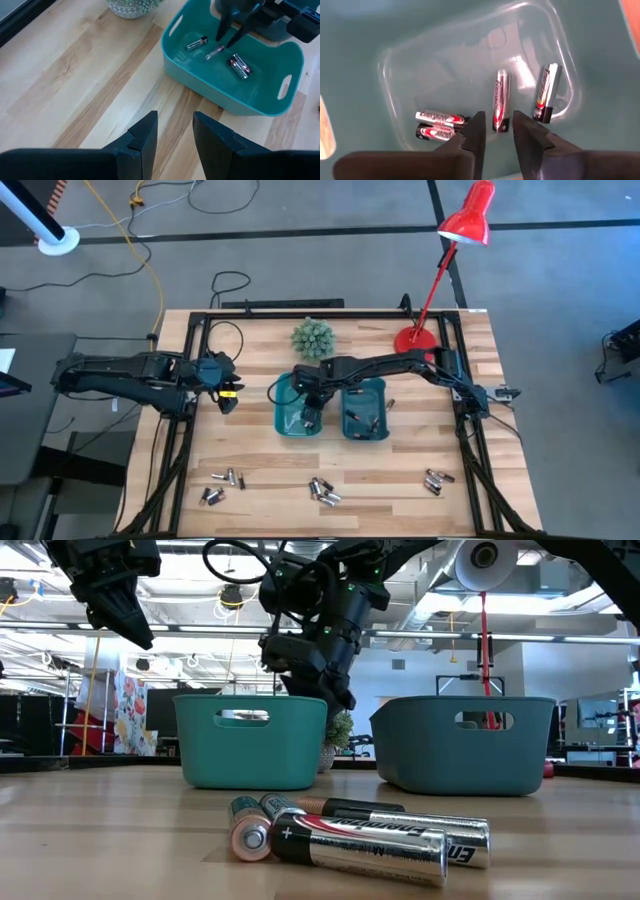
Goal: Sort batteries
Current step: Put the silver battery into the green bin, then put the black battery into the blue bin
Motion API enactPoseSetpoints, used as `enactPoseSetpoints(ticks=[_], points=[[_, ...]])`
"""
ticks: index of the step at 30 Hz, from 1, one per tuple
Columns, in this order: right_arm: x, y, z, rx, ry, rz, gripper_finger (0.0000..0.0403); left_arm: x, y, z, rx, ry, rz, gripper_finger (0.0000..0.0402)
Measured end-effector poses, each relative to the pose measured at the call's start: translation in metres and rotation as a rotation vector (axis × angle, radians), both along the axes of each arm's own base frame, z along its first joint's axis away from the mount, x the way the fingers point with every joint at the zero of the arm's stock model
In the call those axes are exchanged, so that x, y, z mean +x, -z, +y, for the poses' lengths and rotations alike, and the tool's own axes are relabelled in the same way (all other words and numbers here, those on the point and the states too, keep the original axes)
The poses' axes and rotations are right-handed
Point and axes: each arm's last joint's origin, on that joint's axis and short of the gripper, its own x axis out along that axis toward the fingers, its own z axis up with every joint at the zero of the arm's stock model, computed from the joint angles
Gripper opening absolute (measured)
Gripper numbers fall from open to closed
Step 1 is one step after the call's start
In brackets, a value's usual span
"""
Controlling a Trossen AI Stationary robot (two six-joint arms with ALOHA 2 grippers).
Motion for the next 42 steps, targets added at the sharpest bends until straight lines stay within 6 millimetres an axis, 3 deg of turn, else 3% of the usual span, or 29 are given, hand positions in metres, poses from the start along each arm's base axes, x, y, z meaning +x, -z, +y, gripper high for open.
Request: enactPoseSetpoints(ticks=[5,10,18,21,25,34,38,42], points=[[-0.002,-0.009,-0.003,0.001,0.005,0.009,0.0138,0.0,0.0,0.0,-0.003,-0.002,-0.001,0.0121],[-0.018,-0.064,-0.011,-0.003,0.032,-0.076,0.0142,0.0,0.0,0.0,-0.011,-0.001,-0.002,0.0121],[-0.082,-0.149,-0.005,-0.091,0.08,-0.102,0.0124,0.0,0.0,0.0,-0.024,-0.013,-0.006,0.0121],[-0.113,-0.159,0.009,-0.134,0.122,-0.098,0.012,0.0,0.0,0.0,-0.031,-0.021,-0.009,0.0121],[-0.158,-0.141,0.027,-0.123,0.258,-0.056,0.0119,0.0,0.0,0.0,-0.041,-0.032,-0.014,0.0121],[-0.254,-0.071,0.053,0.076,0.788,0.011,0.0118,0.0,0.0,0.0,-0.042,-0.031,-0.014,0.0121],[-0.276,-0.044,0.053,0.123,1.016,0.036,0.0118,0.0,0.0,0.0,-0.042,-0.031,-0.015,0.0121],[-0.281,-0.025,0.052,0.057,0.882,0.072,0.0118,0.0,0.0,0.0,-0.042,-0.031,-0.015,0.0121]])
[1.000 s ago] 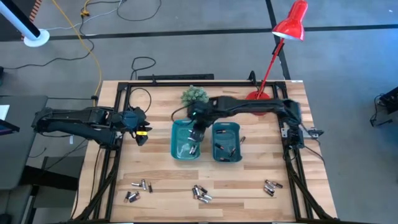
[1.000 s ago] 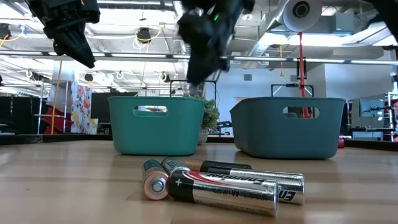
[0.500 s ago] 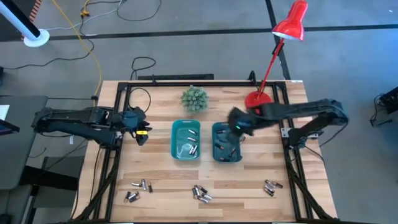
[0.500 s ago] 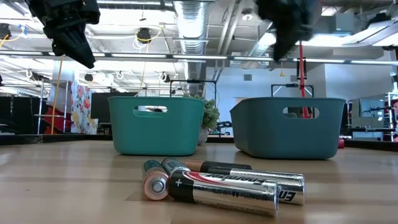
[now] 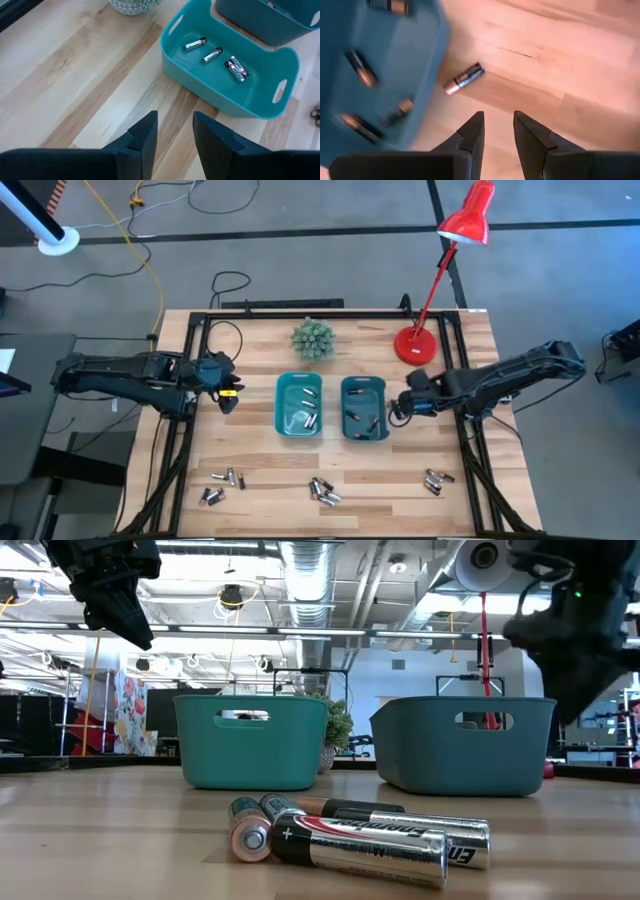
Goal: Sort batteries
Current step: Put the black battery into the blue bin
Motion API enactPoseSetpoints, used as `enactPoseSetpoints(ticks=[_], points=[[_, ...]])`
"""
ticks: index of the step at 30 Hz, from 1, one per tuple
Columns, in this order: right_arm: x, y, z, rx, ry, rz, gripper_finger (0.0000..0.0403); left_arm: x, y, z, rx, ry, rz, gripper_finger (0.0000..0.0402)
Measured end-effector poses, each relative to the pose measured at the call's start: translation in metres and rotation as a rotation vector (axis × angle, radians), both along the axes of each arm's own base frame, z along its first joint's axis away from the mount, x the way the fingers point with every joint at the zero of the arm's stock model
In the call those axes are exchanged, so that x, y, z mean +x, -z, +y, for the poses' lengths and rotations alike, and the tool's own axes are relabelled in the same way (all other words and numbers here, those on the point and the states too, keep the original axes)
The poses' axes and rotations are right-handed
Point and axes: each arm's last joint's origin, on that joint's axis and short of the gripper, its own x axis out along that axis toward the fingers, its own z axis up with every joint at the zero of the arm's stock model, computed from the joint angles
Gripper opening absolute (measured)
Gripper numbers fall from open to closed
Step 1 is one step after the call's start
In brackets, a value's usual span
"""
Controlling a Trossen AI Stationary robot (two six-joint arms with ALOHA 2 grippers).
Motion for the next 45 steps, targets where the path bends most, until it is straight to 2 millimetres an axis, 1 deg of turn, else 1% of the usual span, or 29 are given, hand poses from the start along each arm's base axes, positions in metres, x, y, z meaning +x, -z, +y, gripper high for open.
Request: enactPoseSetpoints(ticks=[3,7,11,14,19,23,25,29,32,37,41,45], points=[[-0.001,0.008,-0.002,-0.06,-0.227,0.09,0.0118,0.0,0.0,0.0,0.004,0.004,0.002,0.0121],[0.002,0.012,-0.006,-0.132,-0.552,0.196,0.0118,0.0,0.0,0.0,0.006,0.008,0.003,0.0121],[0.005,0.017,-0.01,-0.158,-0.739,0.288,0.0118,0.0,0.0,0.0,0.007,0.008,0.003,0.0121],[0.009,0.023,-0.015,-0.151,-0.819,0.348,0.0118,0.0,0.0,0.0,0.007,0.004,0.002,0.0121],[0.018,0.035,-0.023,-0.02,-0.948,0.417,0.013,0.0,0.0,0.0,-0.008,-0.015,-0.005,0.0121],[0.026,0.043,-0.026,0.02,-1.025,0.461,0.0159,0.0,0.0,0.0,-0.02,-0.033,-0.012,0.0121],[0.029,0.045,-0.026,0.017,-1.097,0.472,0.0178,0.0,0.0,0.0,-0.024,-0.038,-0.014,0.0121],[0.034,0.042,-0.026,-0.036,-1.241,0.433,0.0217,0.0,0.0,0.0,-0.041,-0.058,-0.021,0.0121],[0.036,0.036,-0.027,-0.098,-1.354,0.388,0.0237,0.0,0.0,0.0,-0.058,-0.078,-0.03,0.0121],[0.036,0.032,-0.035,-0.148,-1.469,0.373,0.0241,0.0,0.0,0.0,-0.072,-0.094,-0.036,0.0121],[0.039,0.037,-0.043,-0.115,-1.521,0.373,0.0234,0.0,0.0,0.0,-0.076,-0.099,-0.038,0.0121],[0.046,0.046,-0.045,-0.12,-1.571,0.374,0.0231,0.0,0.0,0.0,-0.086,-0.111,-0.044,0.0121]])
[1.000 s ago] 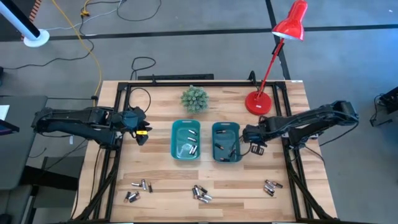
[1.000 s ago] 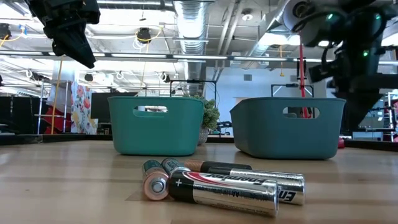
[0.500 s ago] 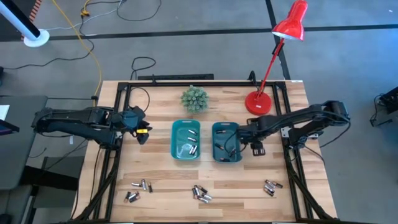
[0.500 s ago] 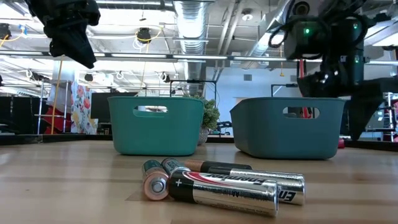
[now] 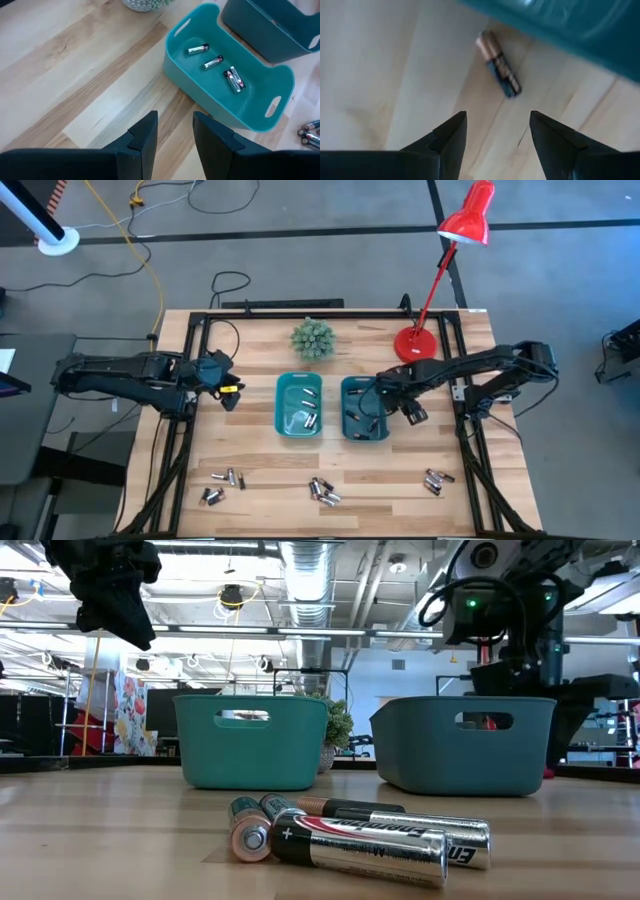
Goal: Sort batteries
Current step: Put the black battery into the blue bin
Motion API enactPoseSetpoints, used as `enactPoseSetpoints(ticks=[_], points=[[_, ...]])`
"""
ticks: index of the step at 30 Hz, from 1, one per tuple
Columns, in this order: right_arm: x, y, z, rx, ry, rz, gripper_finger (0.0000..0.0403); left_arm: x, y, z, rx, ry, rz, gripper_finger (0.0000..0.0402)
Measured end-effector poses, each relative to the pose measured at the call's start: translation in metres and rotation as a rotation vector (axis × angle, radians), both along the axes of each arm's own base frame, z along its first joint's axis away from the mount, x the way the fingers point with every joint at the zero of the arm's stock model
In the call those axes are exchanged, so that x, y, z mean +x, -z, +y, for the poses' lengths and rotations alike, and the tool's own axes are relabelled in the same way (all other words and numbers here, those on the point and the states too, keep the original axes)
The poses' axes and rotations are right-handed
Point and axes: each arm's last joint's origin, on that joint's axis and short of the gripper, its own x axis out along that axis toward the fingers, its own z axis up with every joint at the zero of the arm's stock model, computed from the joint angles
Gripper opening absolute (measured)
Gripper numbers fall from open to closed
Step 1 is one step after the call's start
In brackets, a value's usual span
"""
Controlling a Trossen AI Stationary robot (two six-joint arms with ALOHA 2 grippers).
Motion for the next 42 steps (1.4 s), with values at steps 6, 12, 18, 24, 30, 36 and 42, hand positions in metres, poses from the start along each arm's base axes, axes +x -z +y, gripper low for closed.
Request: enactPoseSetpoints(ticks=[6,12,18,24,30,36,42], points=[[0.011,0.011,-0.001,-0.002,-0.009,-0.02,0.023,0.001,0.001,0.0,-0.007,-0.009,0.002,0.0121],[0.014,0.024,0.001,0.041,0.001,0.032,0.0229,0.008,0.005,0.0,-0.004,-0.008,0.042,0.0121],[0.015,0.027,0.005,0.052,0.015,0.046,0.0192,0.017,0.012,-0.001,-0.001,-0.006,0.092,0.0121],[0.013,0.017,0.006,0.086,0.047,-0.006,0.012,0.019,0.014,-0.001,0.0,-0.006,0.108,0.0121],[0.015,0.019,0.008,0.09,0.071,-0.01,0.0077,0.019,0.014,-0.001,-0.001,-0.006,0.108,0.0121],[0.016,0.018,0.015,0.087,0.055,-0.029,0.007,0.019,0.014,-0.001,-0.002,-0.006,0.108,0.0121],[0.015,0.018,0.02,0.083,0.062,-0.011,0.007,0.019,0.014,-0.001,-0.004,-0.007,0.107,0.0121]])
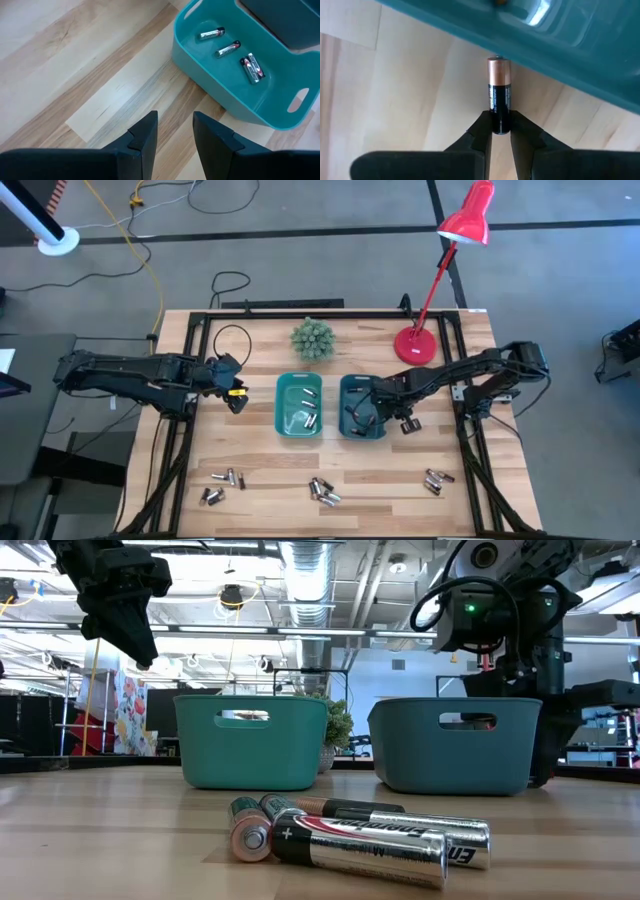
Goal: Sort batteries
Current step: Put the black battery into the blue bin
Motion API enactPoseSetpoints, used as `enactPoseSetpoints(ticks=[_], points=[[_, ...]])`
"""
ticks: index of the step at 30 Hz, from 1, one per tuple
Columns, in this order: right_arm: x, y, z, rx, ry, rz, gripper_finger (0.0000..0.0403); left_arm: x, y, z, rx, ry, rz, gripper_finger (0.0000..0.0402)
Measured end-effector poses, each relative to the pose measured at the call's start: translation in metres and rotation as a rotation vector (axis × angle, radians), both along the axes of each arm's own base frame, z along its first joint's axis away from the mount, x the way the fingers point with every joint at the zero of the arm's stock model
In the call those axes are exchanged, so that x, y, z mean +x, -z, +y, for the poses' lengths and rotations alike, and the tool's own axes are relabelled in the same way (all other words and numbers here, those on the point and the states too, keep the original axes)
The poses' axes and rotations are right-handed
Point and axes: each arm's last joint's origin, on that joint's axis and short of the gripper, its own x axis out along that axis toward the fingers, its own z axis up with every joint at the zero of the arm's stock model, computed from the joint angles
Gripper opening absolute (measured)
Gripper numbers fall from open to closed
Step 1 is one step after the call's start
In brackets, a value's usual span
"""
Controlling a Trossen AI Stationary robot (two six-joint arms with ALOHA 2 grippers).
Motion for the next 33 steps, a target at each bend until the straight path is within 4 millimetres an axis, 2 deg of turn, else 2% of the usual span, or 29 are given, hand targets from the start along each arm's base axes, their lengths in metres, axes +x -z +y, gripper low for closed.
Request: enactPoseSetpoints(ticks=[10,20,29,33], points=[[-0.009,-0.008,0.0,0.001,0.054,0.131,0.0069,0.0,0.0,0.0,-0.002,0.001,-0.001,0.0121],[-0.011,-0.032,-0.003,-0.008,0.139,0.232,0.0069,0.0,0.0,0.0,-0.009,-0.008,-0.005,0.0121],[-0.016,-0.081,-0.007,0.002,0.247,0.042,0.0069,0.0,0.0,0.0,-0.009,-0.008,-0.005,0.0121],[-0.007,-0.104,-0.013,0.026,0.359,-0.105,0.0069,0.0,0.0,0.0,-0.013,-0.005,-0.005,0.0121]])
